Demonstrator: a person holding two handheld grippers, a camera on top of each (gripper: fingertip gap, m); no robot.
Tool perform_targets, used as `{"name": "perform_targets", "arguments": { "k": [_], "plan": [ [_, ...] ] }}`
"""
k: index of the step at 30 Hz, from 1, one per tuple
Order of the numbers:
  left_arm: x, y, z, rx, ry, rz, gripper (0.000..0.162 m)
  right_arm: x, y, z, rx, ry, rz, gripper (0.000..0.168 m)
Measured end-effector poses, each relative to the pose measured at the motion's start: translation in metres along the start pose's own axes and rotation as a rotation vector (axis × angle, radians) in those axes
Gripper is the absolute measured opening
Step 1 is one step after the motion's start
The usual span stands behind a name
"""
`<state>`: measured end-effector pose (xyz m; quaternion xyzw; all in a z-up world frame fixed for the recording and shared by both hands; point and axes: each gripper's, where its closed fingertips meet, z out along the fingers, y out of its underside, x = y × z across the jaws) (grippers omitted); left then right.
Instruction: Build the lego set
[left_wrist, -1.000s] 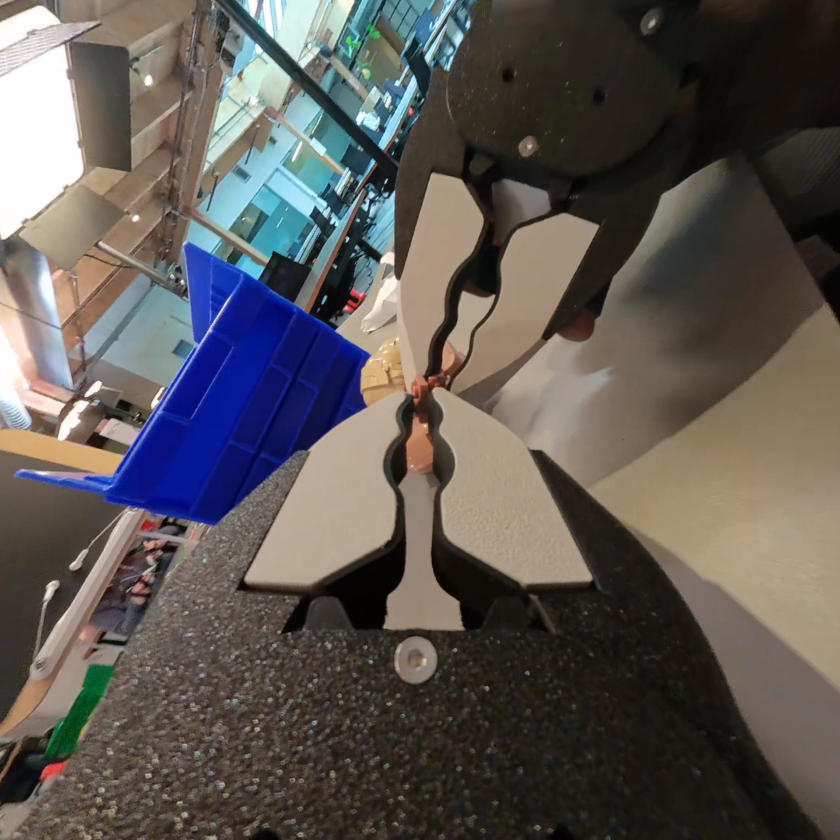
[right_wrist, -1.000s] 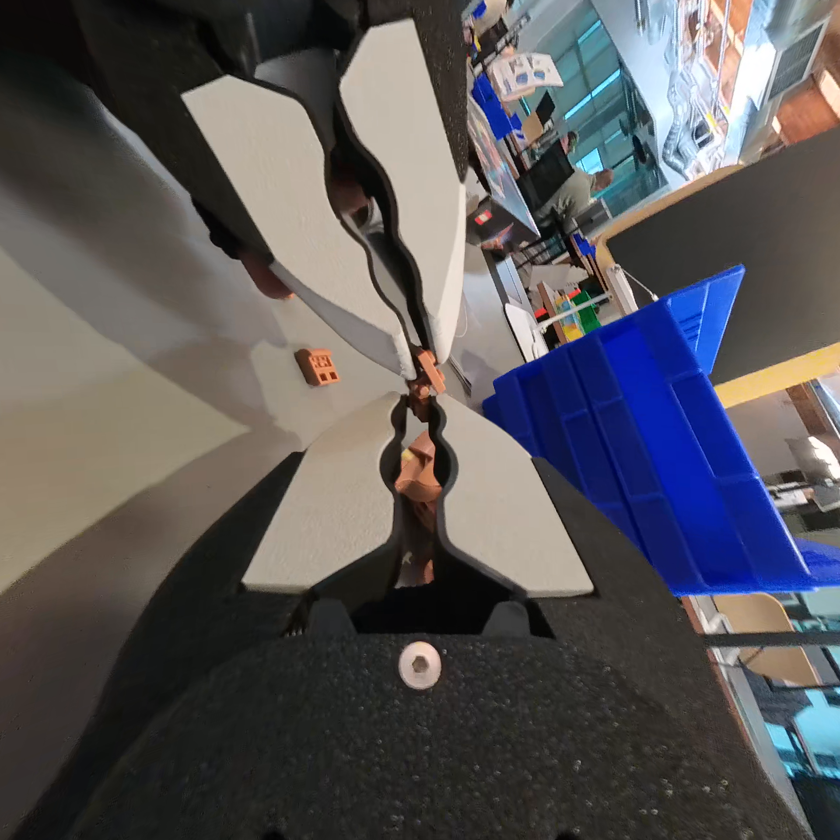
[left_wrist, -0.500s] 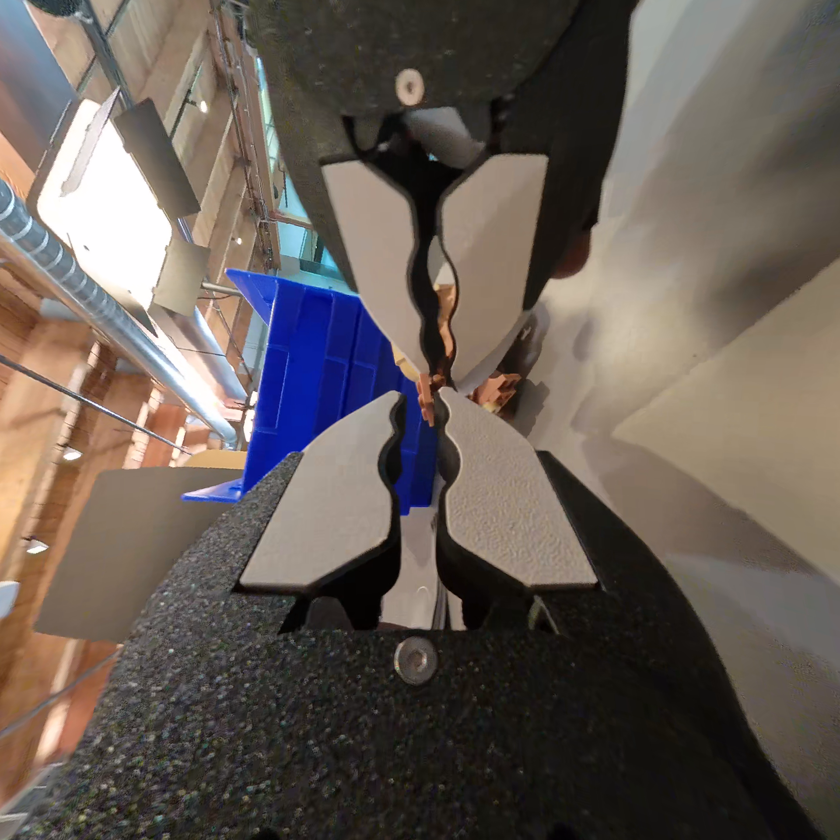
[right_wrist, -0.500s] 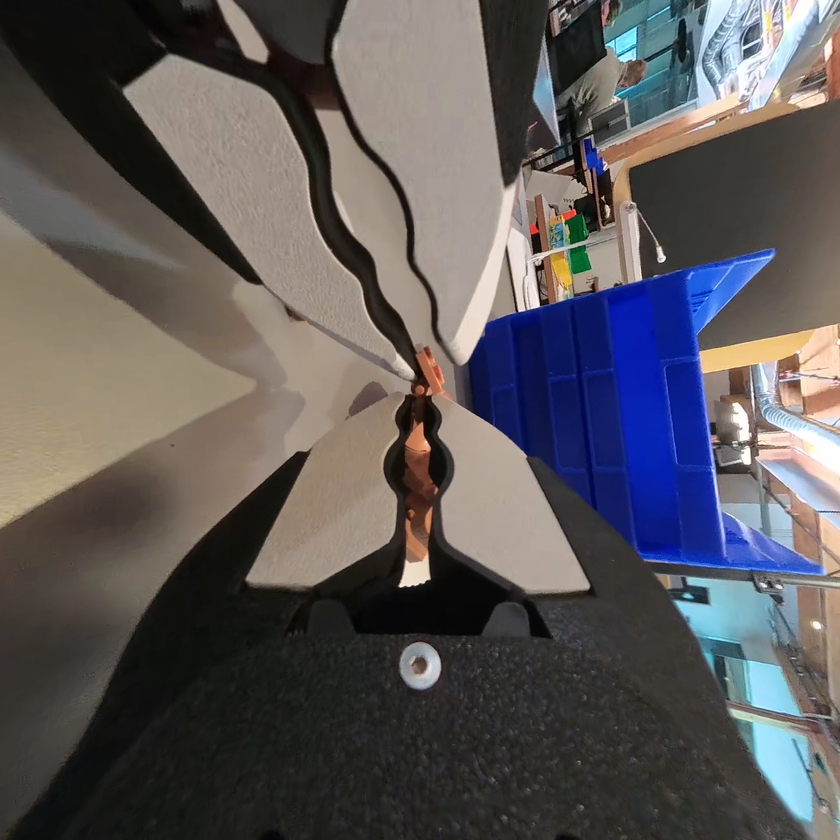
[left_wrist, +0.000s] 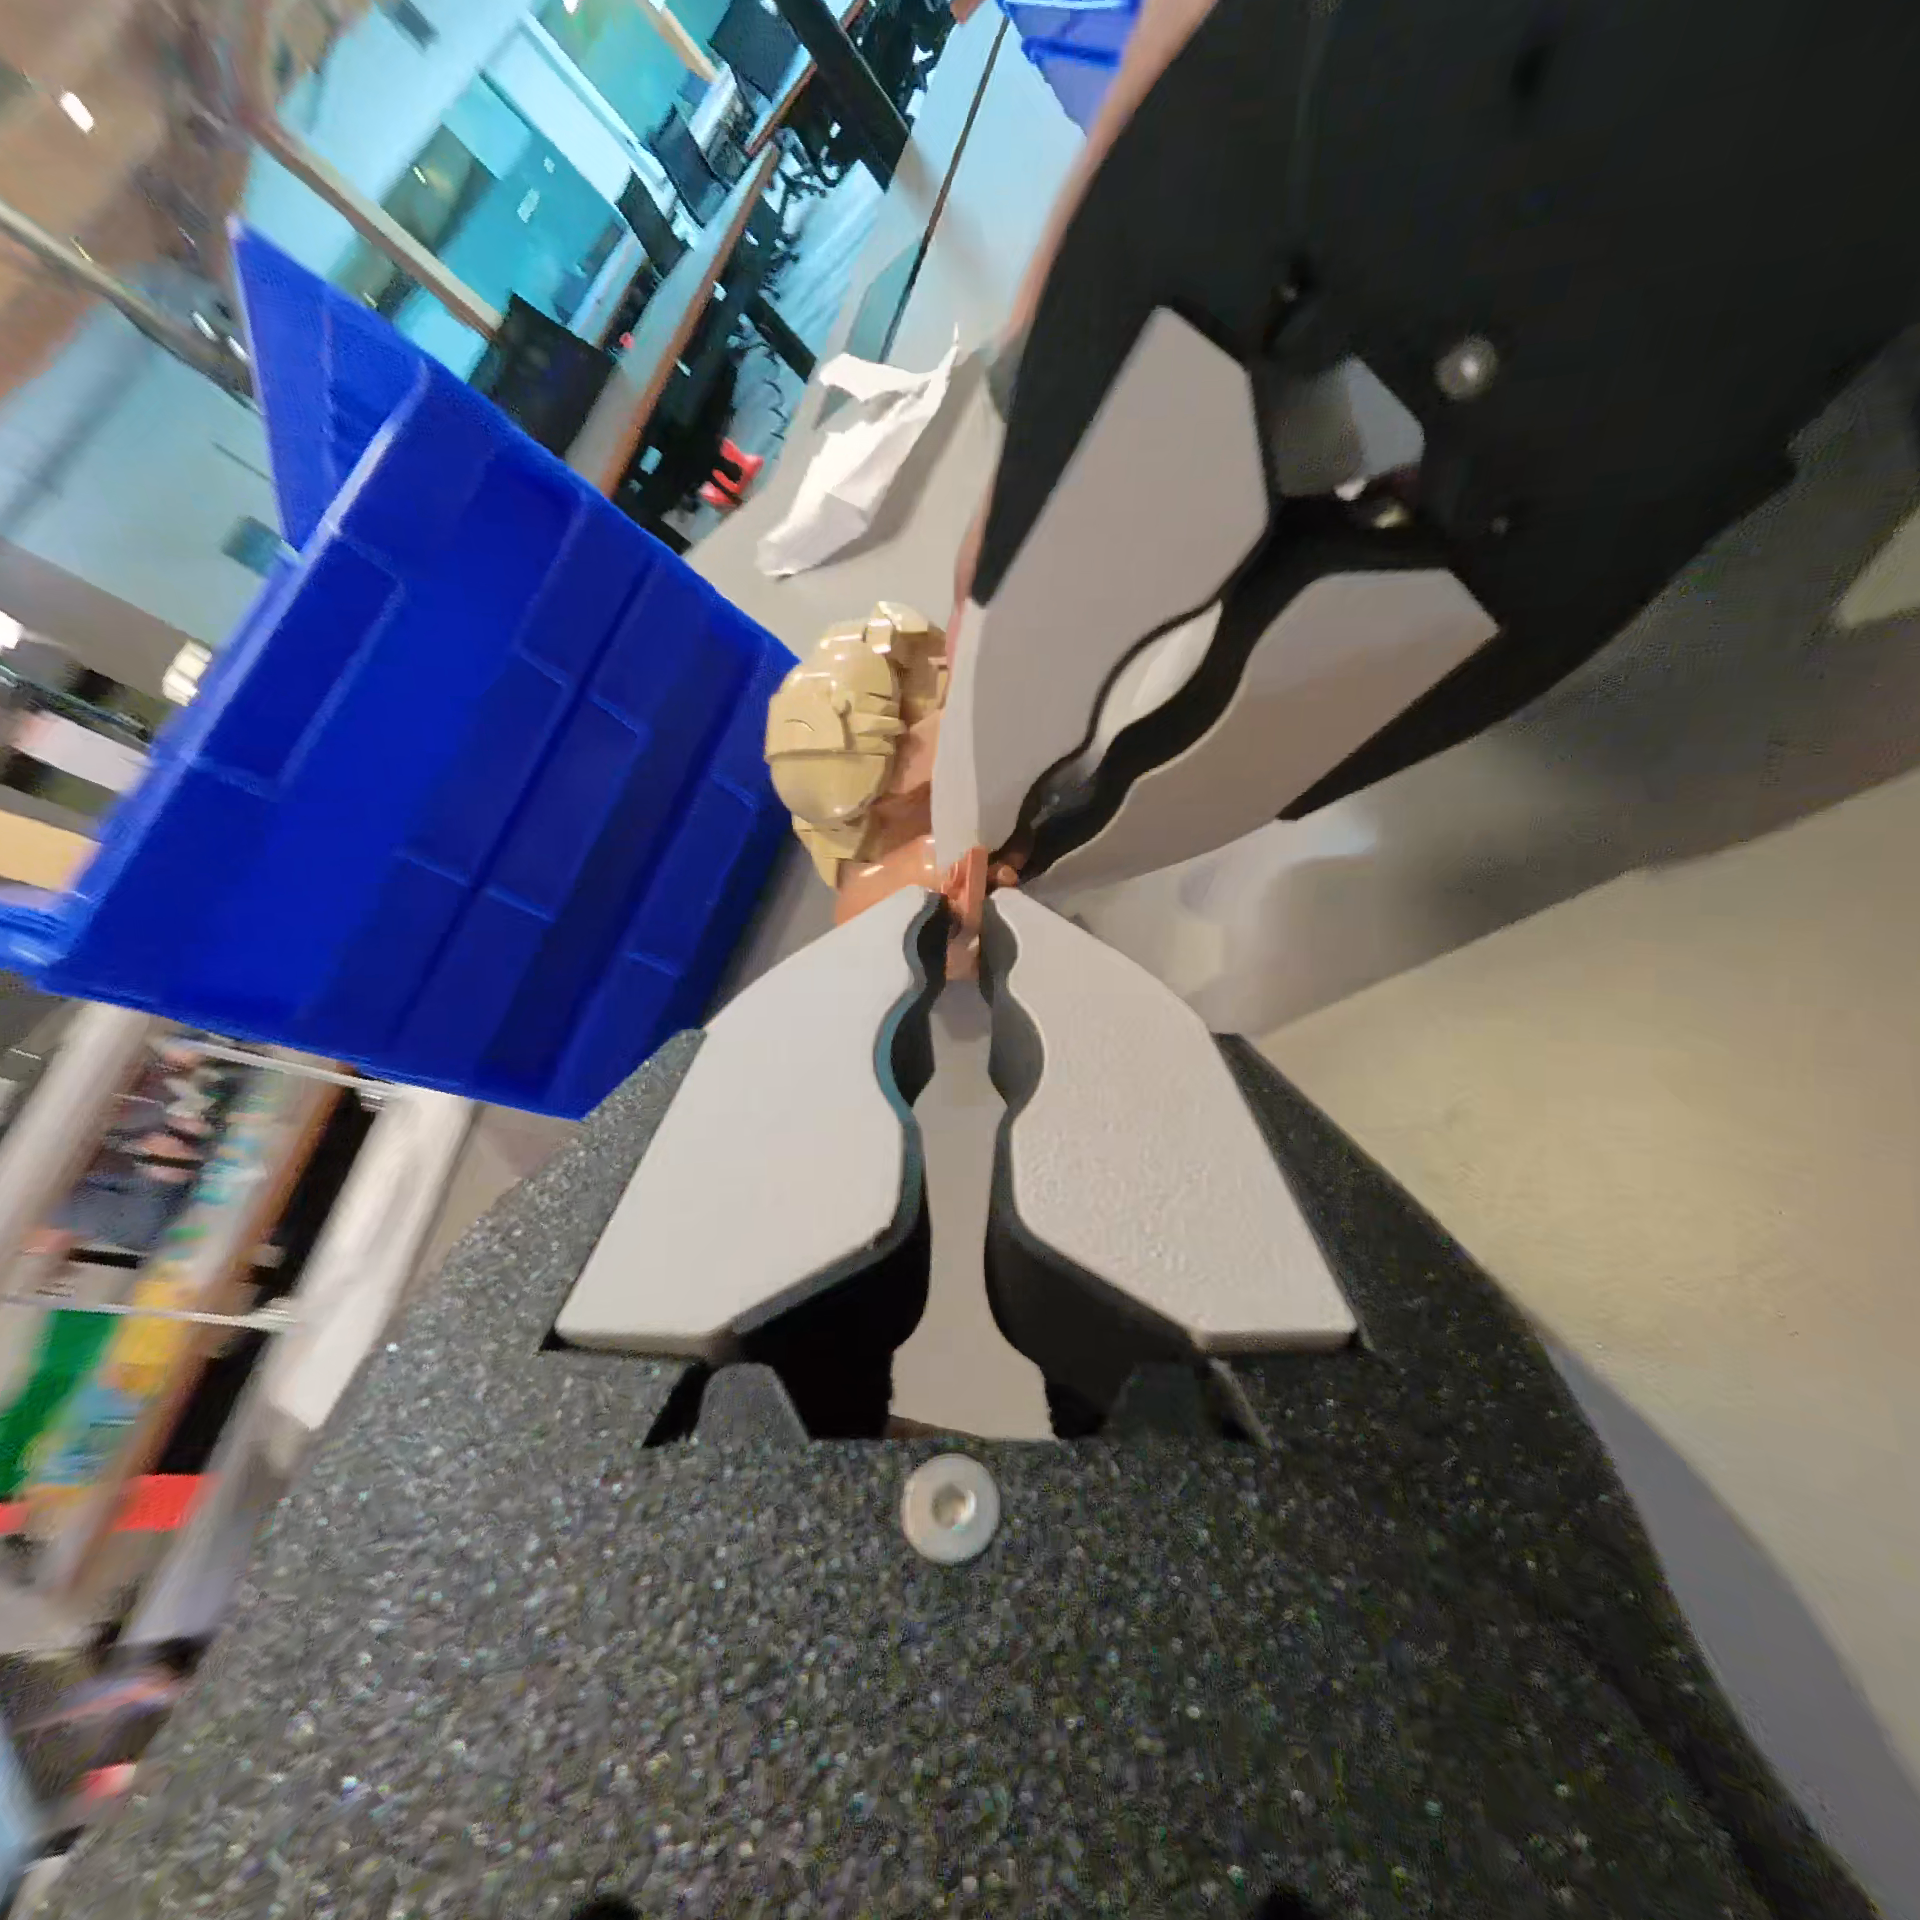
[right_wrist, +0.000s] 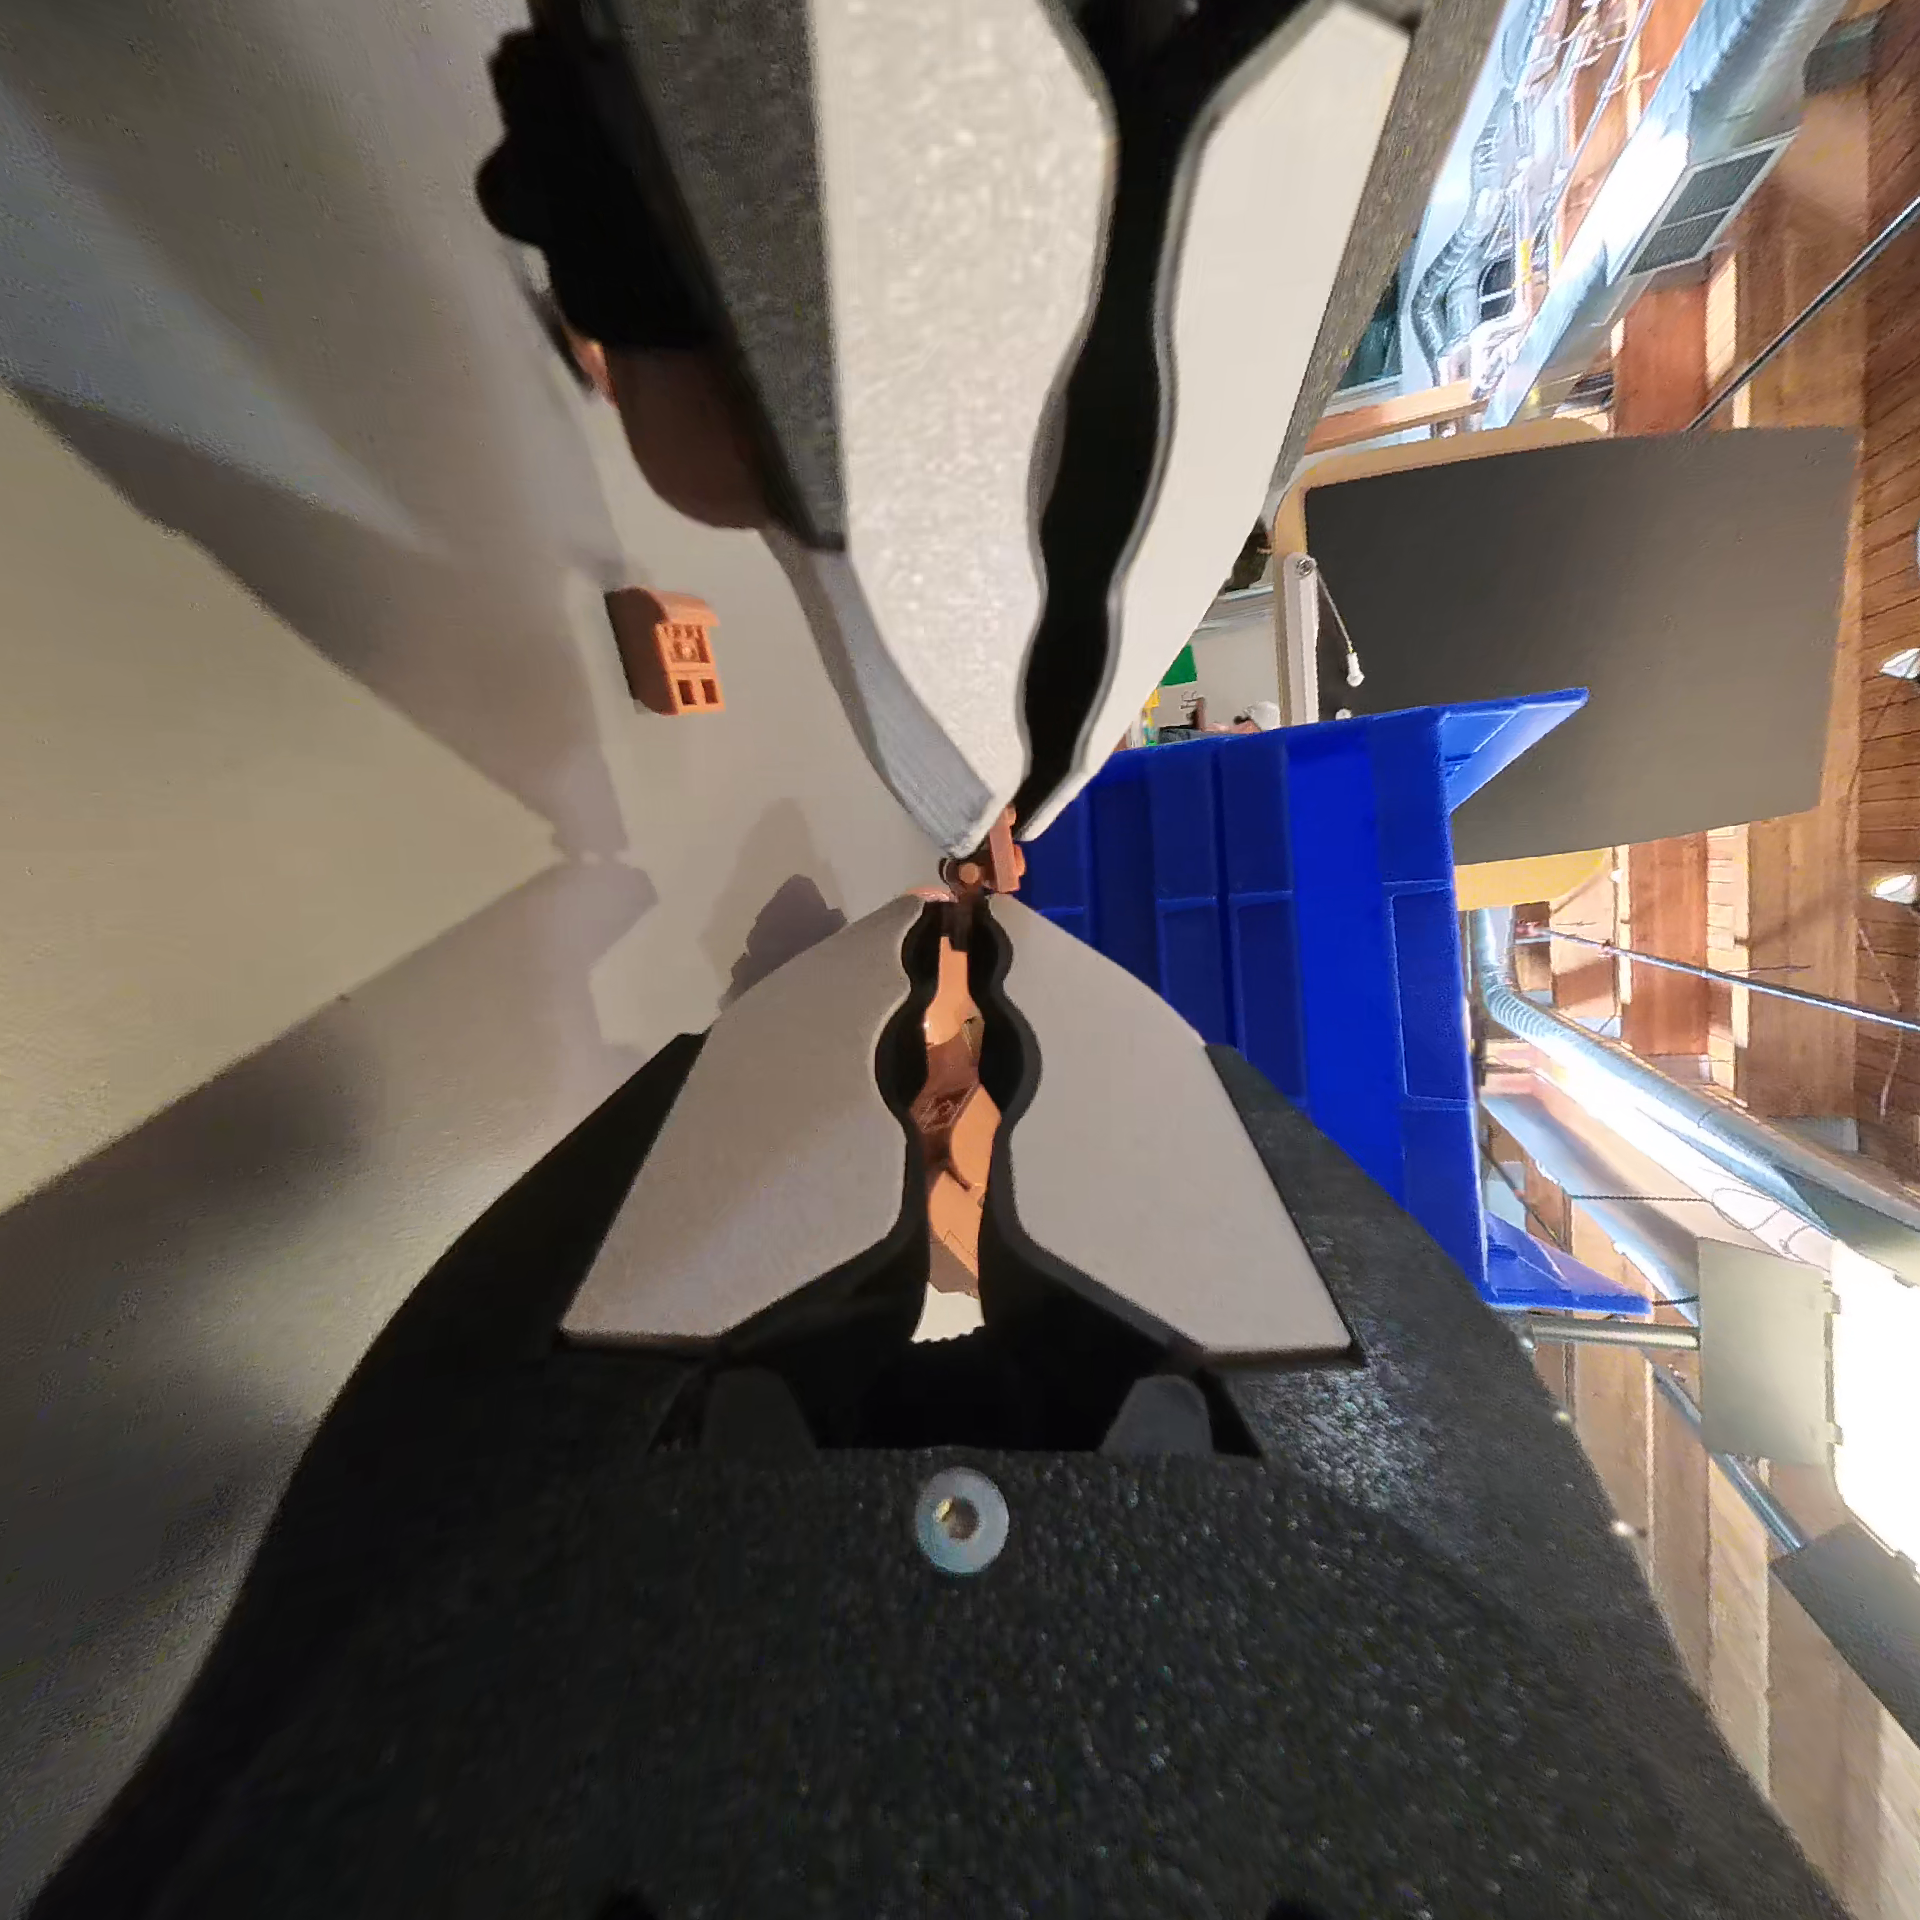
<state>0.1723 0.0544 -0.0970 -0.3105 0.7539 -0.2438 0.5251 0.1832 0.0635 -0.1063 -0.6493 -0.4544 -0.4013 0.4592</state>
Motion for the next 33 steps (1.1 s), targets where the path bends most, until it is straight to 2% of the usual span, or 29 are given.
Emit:
{"name": "perform_targets", "arguments": {
  "k": [6,18,23,26,28,30,33],
  "plan": [
    [0.001,0.0,0.0,0.034,0.107,-0.279,0.007,0.001,0.0,0.001,0.017,0.041,-0.022,0.005],
    [0.0,-0.001,0.001,0.082,0.23,-0.575,0.006,0.004,0.0,0.001,0.02,0.076,-0.043,0.006],
    [-0.003,-0.004,-0.001,0.142,0.286,-0.71,0.006,0.009,-0.001,0.0,0.038,0.082,0.024,0.006],
    [-0.01,-0.006,-0.002,0.182,0.255,-0.781,0.006,0.015,-0.001,0.0,0.05,0.069,0.165,0.006],
    [-0.023,0.008,-0.003,0.154,0.162,-0.844,0.005,0.04,0.007,-0.008,0.036,0.195,0.242,0.004],
    [-0.035,0.015,-0.009,0.205,0.111,-0.978,0.005,0.055,0.017,-0.014,0.031,0.229,0.358,0.005],
    [-0.039,0.002,-0.014,0.238,0.078,-0.91,0.005,0.048,0.015,-0.011,0.056,0.202,0.367,0.004]
  ]
}}
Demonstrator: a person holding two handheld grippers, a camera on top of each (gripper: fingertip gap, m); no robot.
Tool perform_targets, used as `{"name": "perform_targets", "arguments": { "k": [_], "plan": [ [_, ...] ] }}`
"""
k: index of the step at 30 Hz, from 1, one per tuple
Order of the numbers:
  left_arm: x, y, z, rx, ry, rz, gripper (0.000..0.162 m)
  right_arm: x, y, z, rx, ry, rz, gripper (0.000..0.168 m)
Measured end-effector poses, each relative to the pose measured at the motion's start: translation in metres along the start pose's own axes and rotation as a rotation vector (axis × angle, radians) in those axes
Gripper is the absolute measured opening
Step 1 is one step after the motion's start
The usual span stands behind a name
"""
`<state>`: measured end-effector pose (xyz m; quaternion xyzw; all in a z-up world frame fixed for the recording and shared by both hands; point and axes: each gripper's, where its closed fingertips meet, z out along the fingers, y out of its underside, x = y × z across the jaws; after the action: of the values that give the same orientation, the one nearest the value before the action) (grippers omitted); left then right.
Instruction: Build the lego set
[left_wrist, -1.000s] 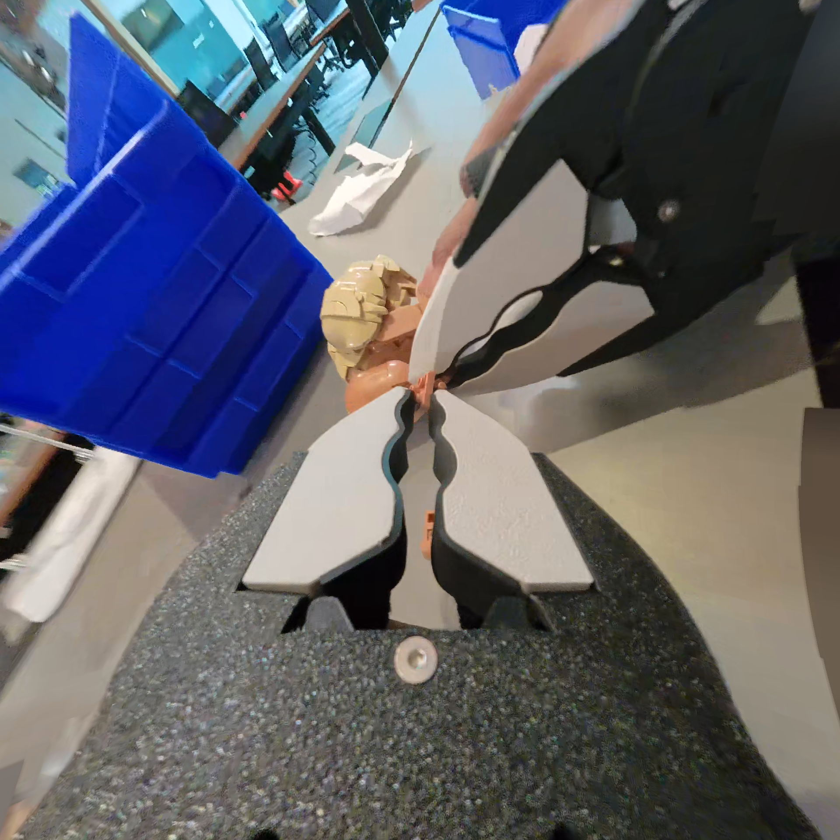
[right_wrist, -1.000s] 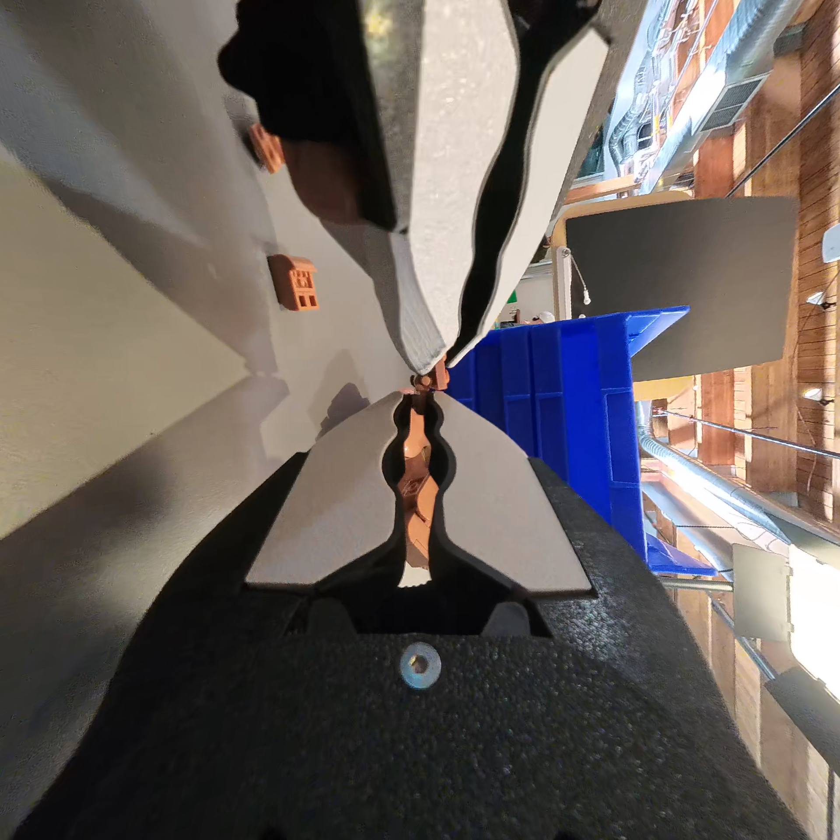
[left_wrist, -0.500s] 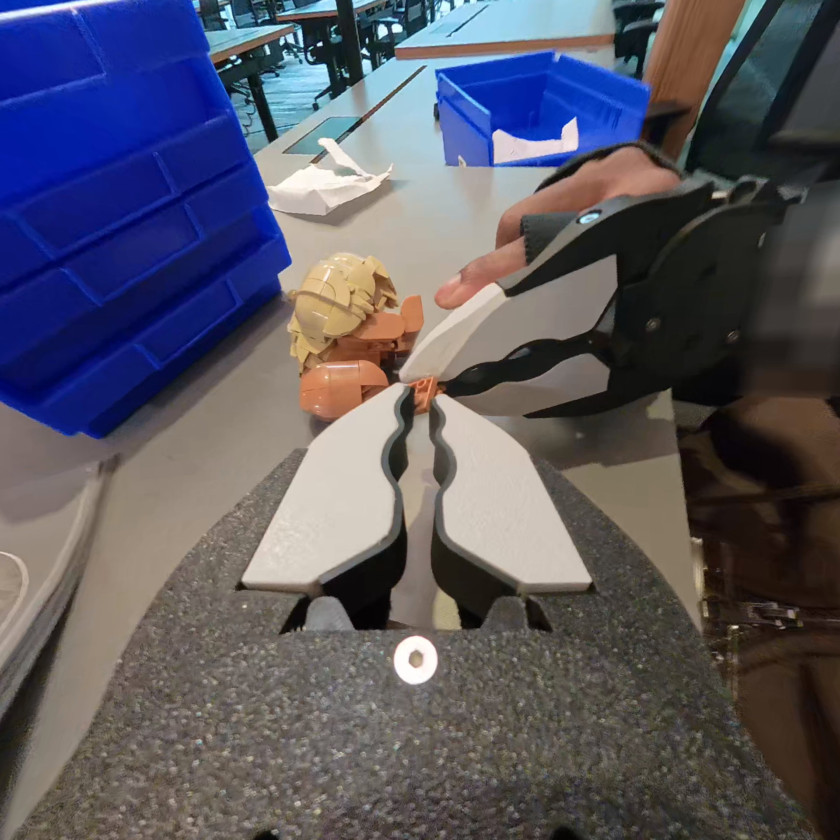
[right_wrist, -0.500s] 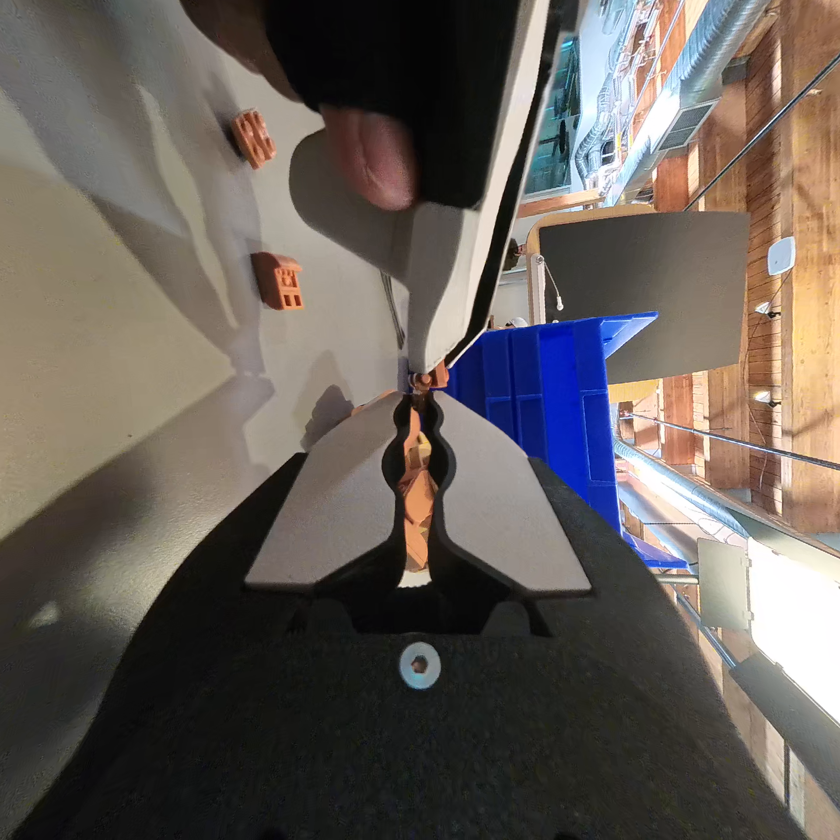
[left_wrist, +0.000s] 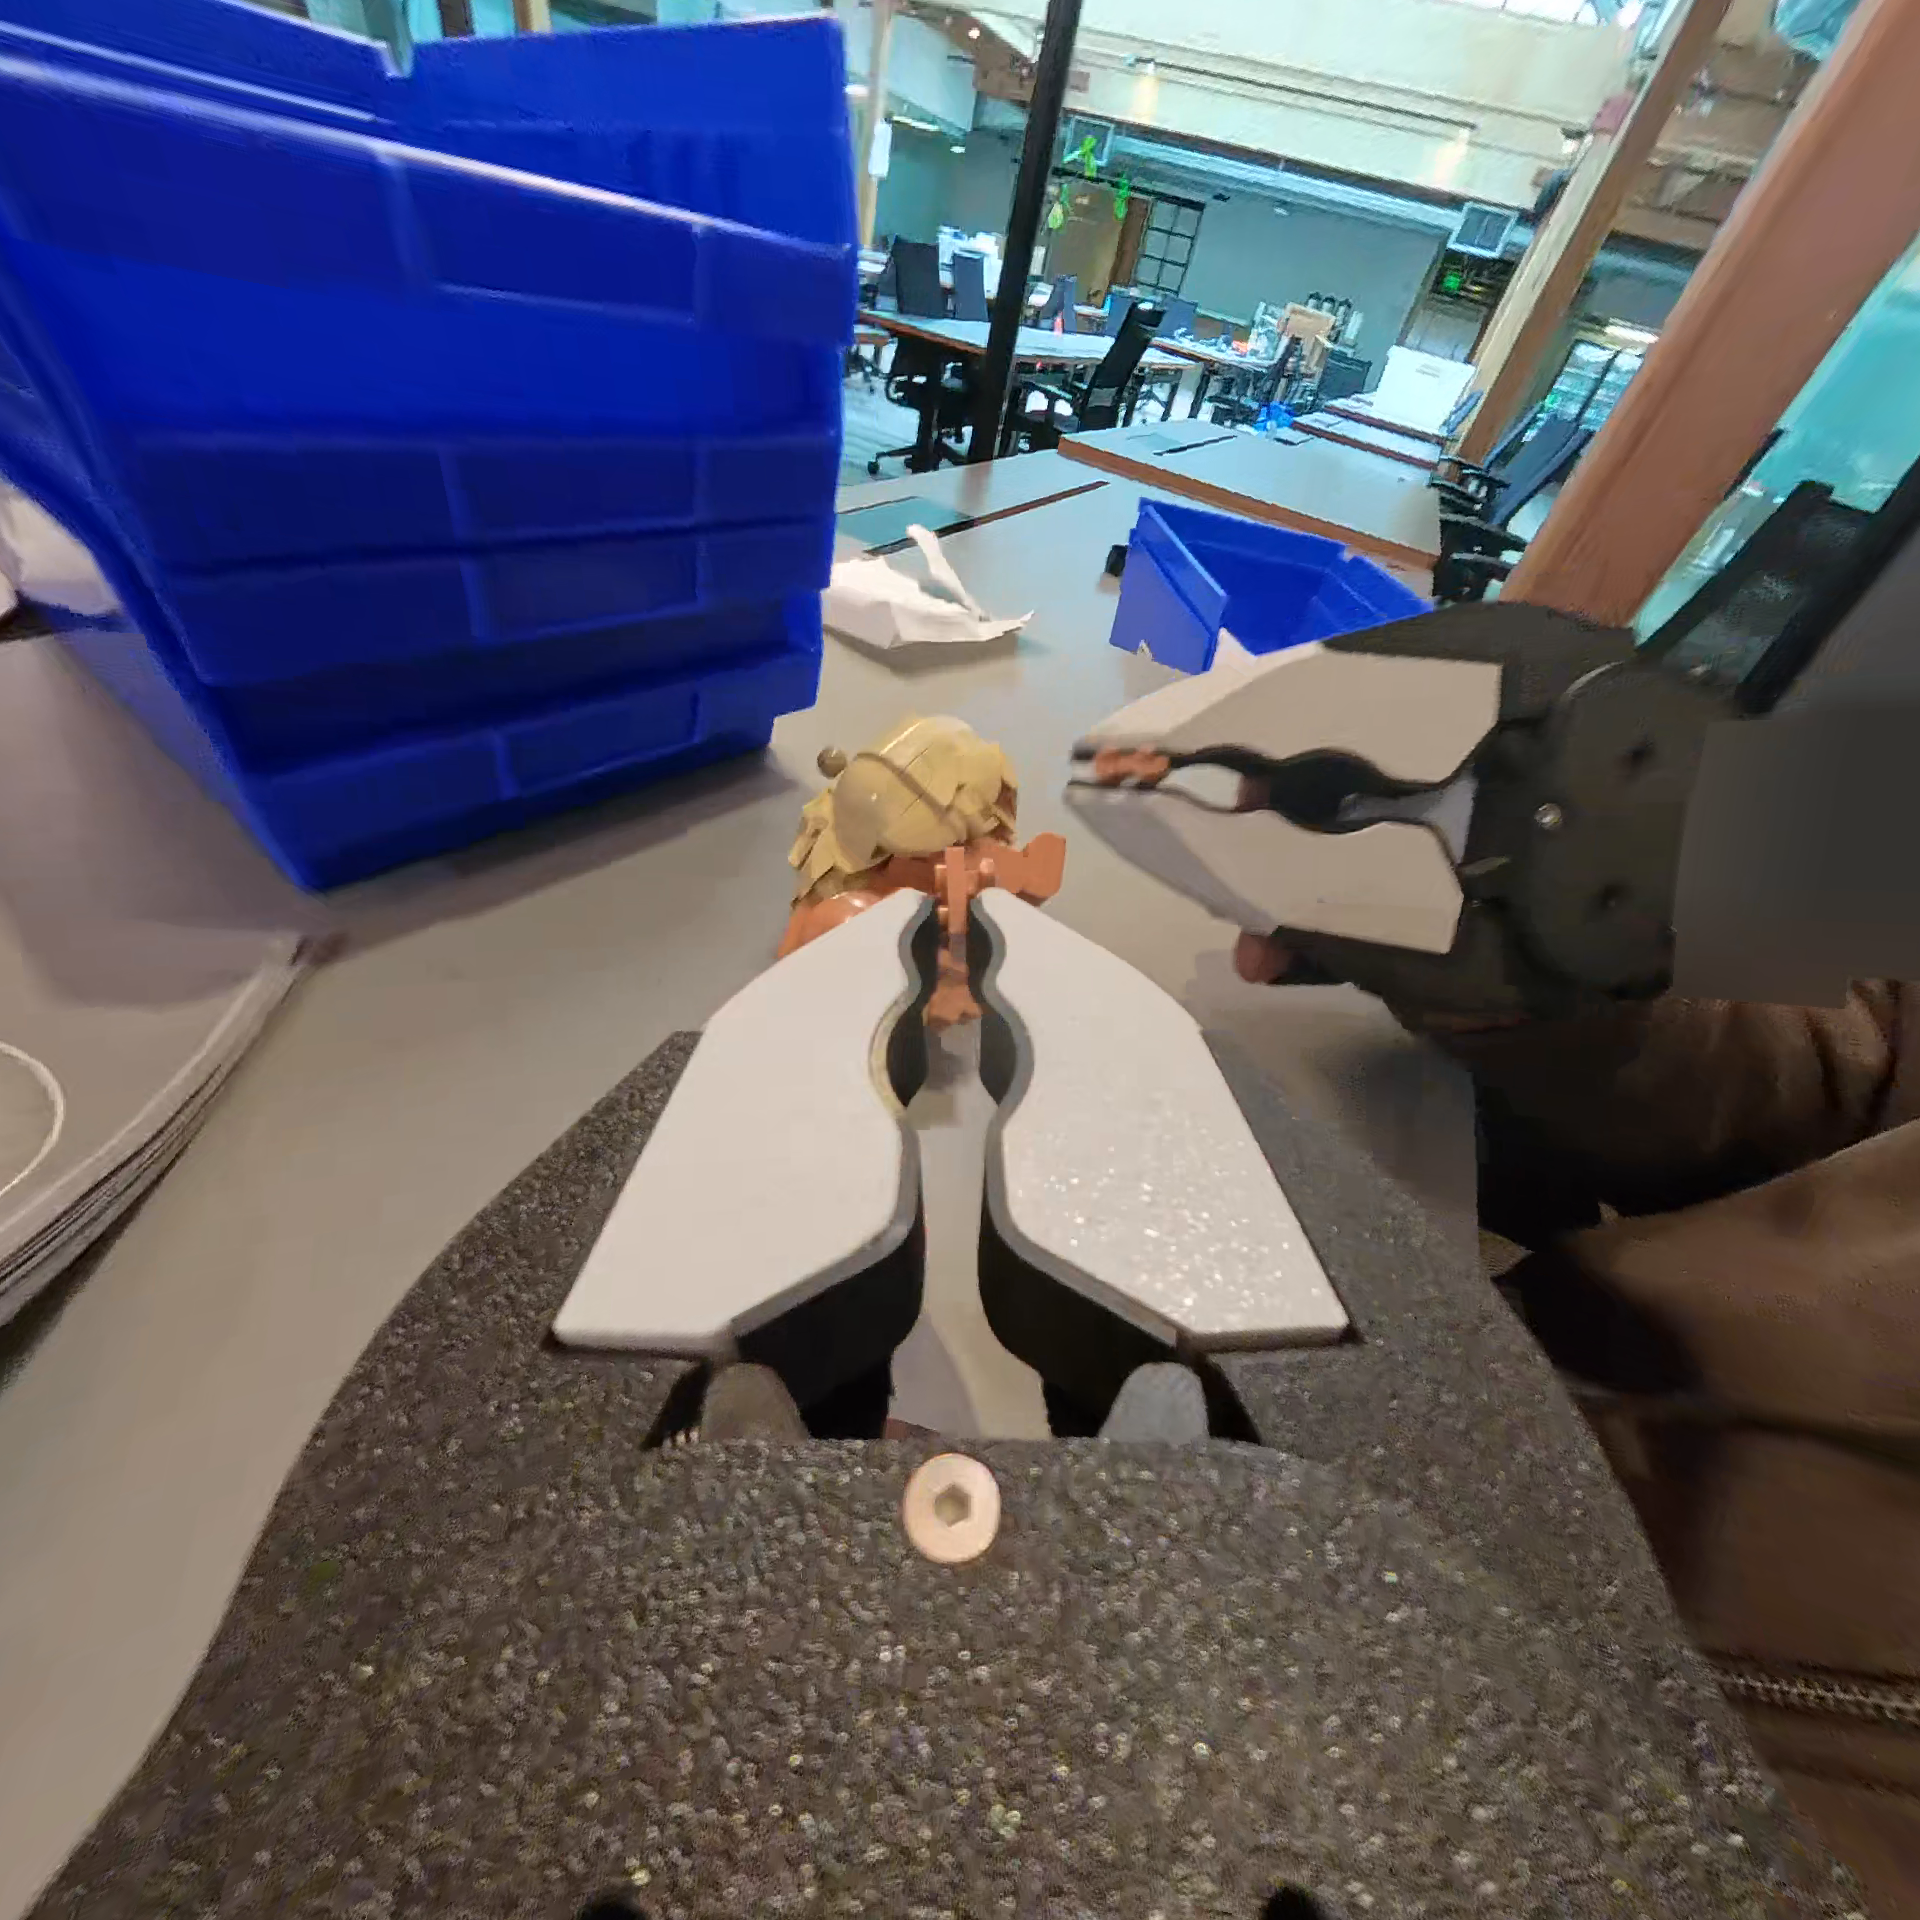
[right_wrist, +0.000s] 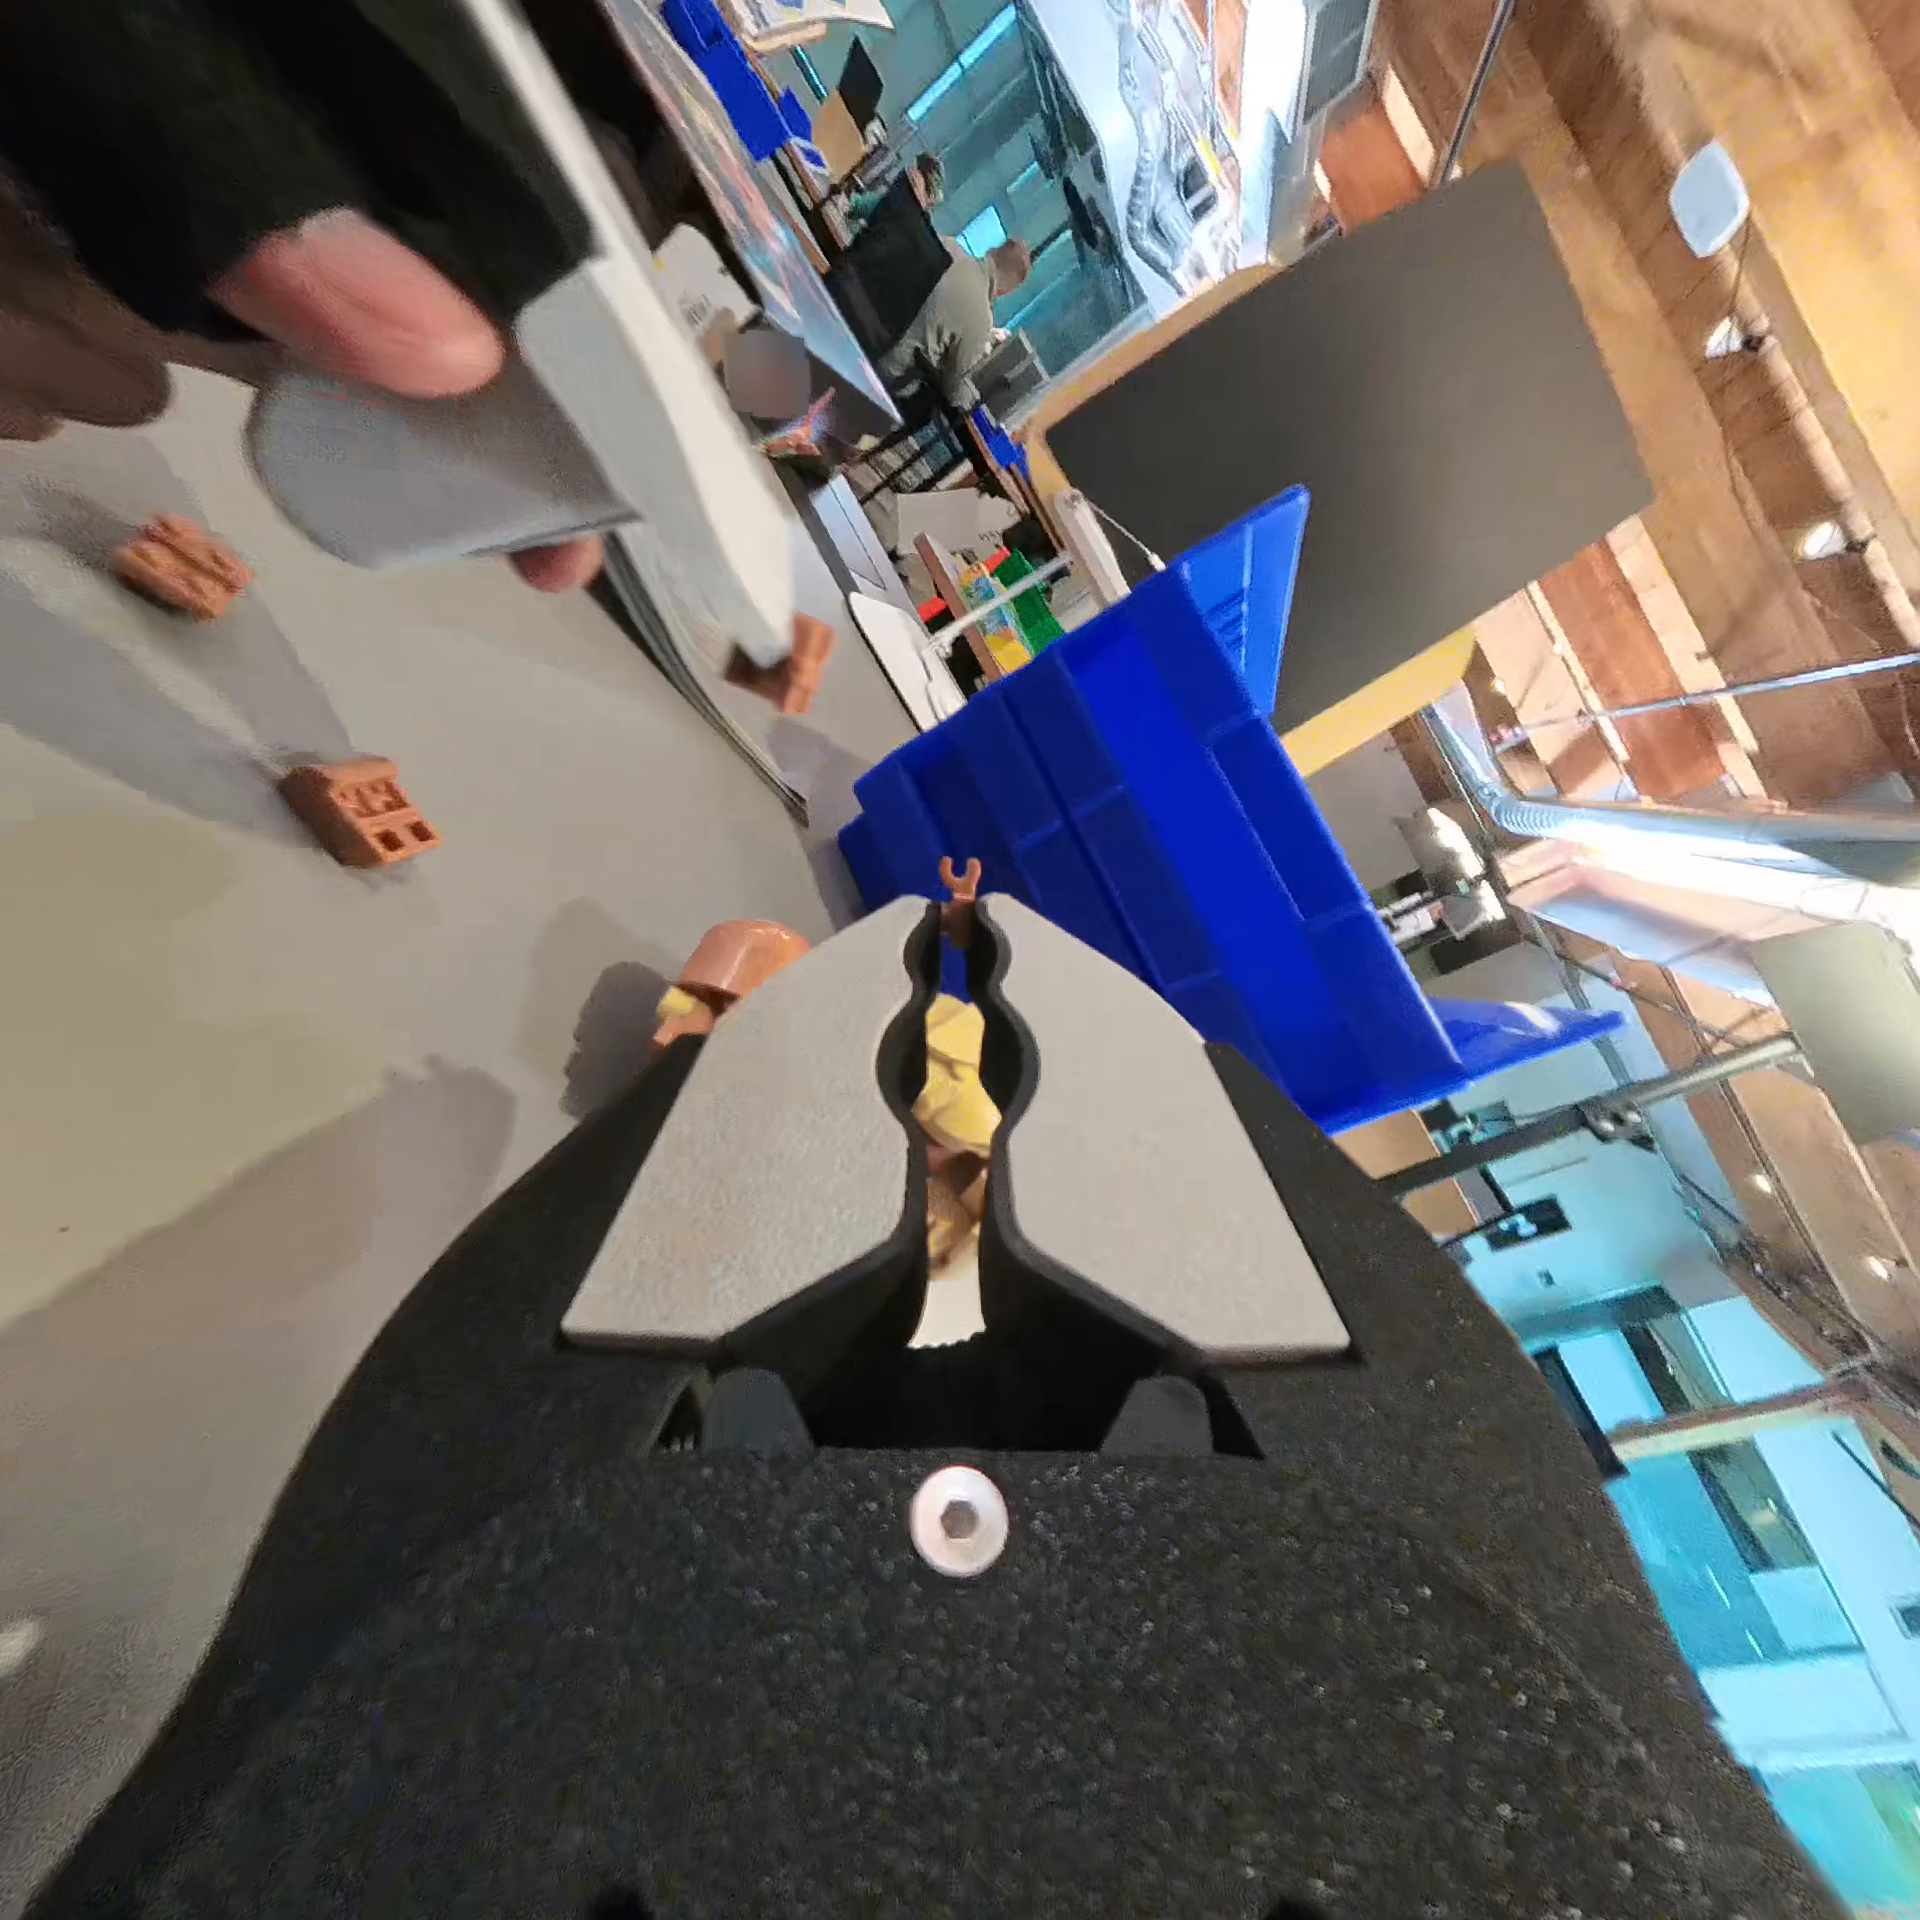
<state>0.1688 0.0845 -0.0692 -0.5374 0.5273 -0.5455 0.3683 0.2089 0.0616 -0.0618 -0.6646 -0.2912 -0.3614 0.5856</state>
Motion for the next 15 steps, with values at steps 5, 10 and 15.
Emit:
{"name": "perform_targets", "arguments": {
  "k": [5,10,15],
  "plan": [
    [0.015,-0.006,0.002,0.067,0.146,-0.098,0.005,0.002,-0.012,-0.002,0.079,-0.029,0.07,0.004],
    [0.014,-0.015,-0.004,0.128,0.198,-0.174,0.005,0.025,-0.017,0.008,0.102,-0.015,0.034,0.005],
    [0.017,-0.012,-0.001,0.107,0.202,-0.163,0.005,0.113,-0.017,0.062,0.028,-0.03,0.067,0.005]
  ]
}}
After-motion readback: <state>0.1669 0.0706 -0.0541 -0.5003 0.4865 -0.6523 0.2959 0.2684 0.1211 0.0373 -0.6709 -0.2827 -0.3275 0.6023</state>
